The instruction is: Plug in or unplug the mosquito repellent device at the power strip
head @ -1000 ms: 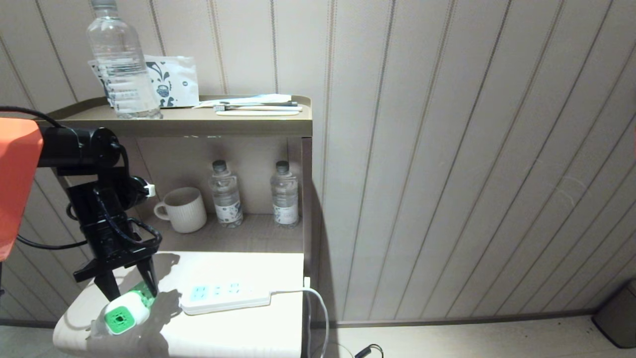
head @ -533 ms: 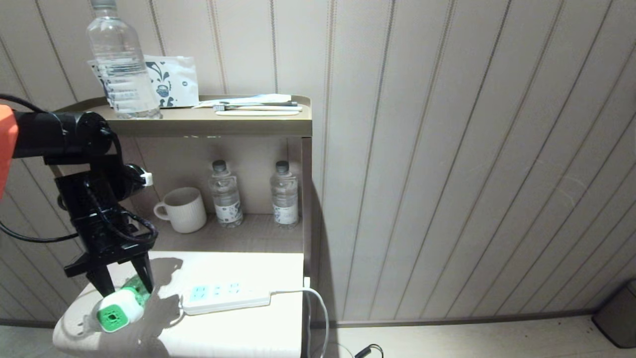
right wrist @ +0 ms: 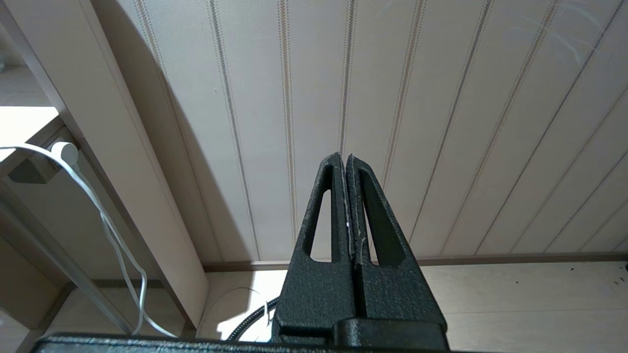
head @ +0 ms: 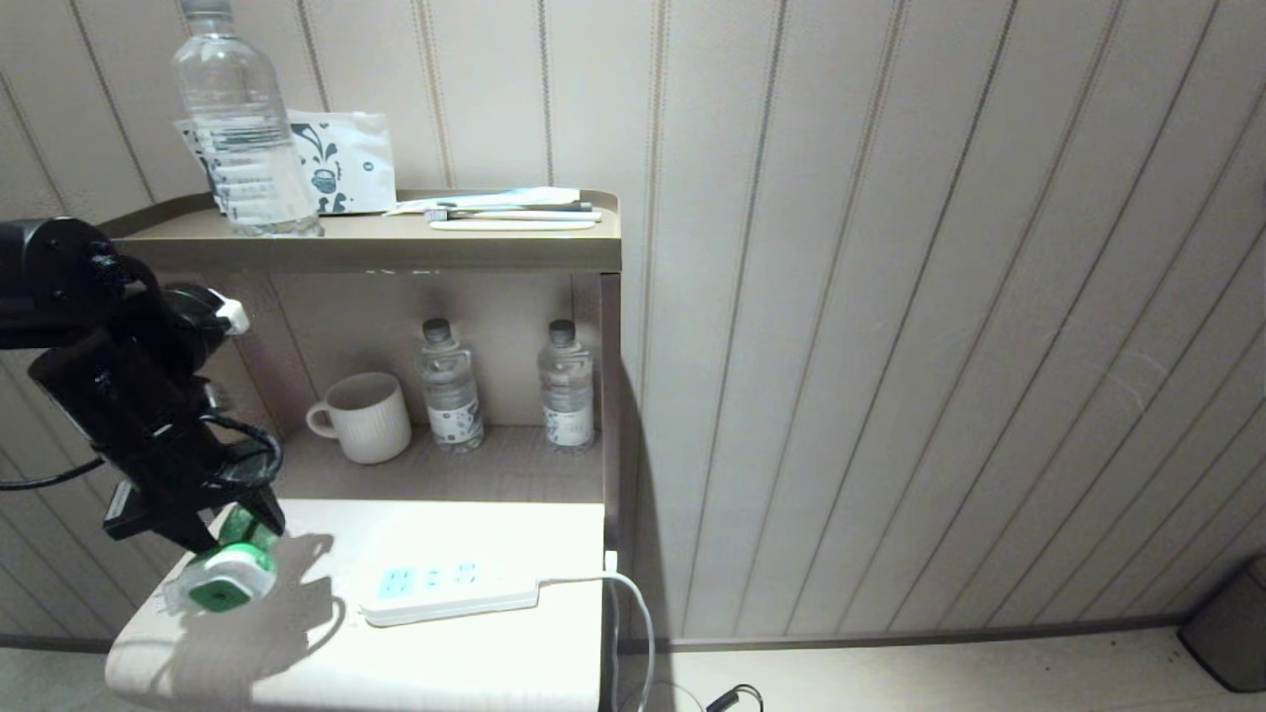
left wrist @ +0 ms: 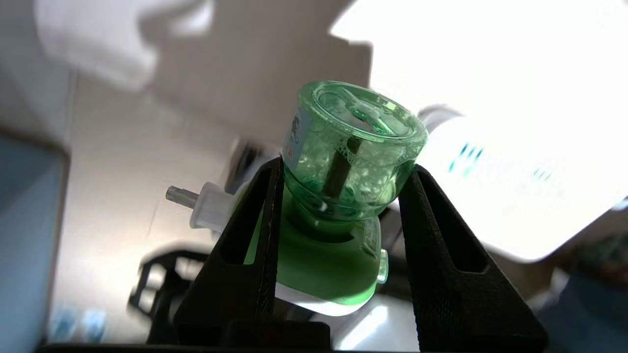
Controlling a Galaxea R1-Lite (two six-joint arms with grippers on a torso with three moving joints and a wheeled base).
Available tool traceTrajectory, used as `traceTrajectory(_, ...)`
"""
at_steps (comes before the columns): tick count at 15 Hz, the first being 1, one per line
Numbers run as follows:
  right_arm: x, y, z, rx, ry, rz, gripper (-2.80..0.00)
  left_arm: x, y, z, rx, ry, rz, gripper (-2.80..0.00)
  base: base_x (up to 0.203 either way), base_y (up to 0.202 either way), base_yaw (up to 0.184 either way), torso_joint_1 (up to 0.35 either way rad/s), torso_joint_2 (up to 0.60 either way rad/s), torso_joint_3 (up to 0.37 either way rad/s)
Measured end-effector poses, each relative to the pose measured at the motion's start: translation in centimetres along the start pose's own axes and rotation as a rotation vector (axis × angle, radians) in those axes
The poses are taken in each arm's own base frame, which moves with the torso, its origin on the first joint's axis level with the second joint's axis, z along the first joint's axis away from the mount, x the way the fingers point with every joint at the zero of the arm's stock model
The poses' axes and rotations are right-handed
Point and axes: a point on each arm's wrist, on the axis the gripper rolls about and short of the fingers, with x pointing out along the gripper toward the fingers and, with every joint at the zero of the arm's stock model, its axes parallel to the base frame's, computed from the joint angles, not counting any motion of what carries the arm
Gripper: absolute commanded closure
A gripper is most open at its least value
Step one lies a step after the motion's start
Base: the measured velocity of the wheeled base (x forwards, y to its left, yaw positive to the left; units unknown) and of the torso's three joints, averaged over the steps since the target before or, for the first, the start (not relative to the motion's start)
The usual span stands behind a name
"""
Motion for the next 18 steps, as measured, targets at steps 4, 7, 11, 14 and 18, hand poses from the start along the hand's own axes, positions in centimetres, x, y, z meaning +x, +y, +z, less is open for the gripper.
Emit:
traceTrajectory(4, 0.0, 0.0, 0.0, 0.0, 0.0, 0.0, 0.0, -0.7, 0.7, -0.1, 0.009, -0.255, -0.02, 0.0, 0.0, 0.0, 0.0, 0.0, 0.0, 0.0)
traceTrajectory(7, 0.0, 0.0, 0.0, 0.0, -0.001, 0.0, 0.0, -0.7, 1.8, -1.4, 0.075, -0.359, -0.013, 0.0, 0.0, 0.0, 0.0, 0.0, 0.0, 0.0)
traceTrajectory(11, 0.0, 0.0, 0.0, 0.0, -0.001, 0.0, 0.0, -1.0, 3.5, -4.1, 0.252, -0.436, 0.01, 0.0, 0.0, 0.0, 0.0, 0.0, 0.0, 0.0)
traceTrajectory(14, 0.0, 0.0, 0.0, 0.0, 0.0, 0.0, 0.0, -1.8, 3.8, -4.9, 0.41, -0.597, 0.023, 0.0, 0.0, 0.0, 0.0, 0.0, 0.0, 0.0)
traceTrajectory(18, 0.0, 0.0, 0.0, 0.0, 0.0, 0.0, 0.0, -3.1, 4.1, -5.9, 0.696, -0.804, 0.117, 0.0, 0.0, 0.0, 0.0, 0.0, 0.0, 0.0)
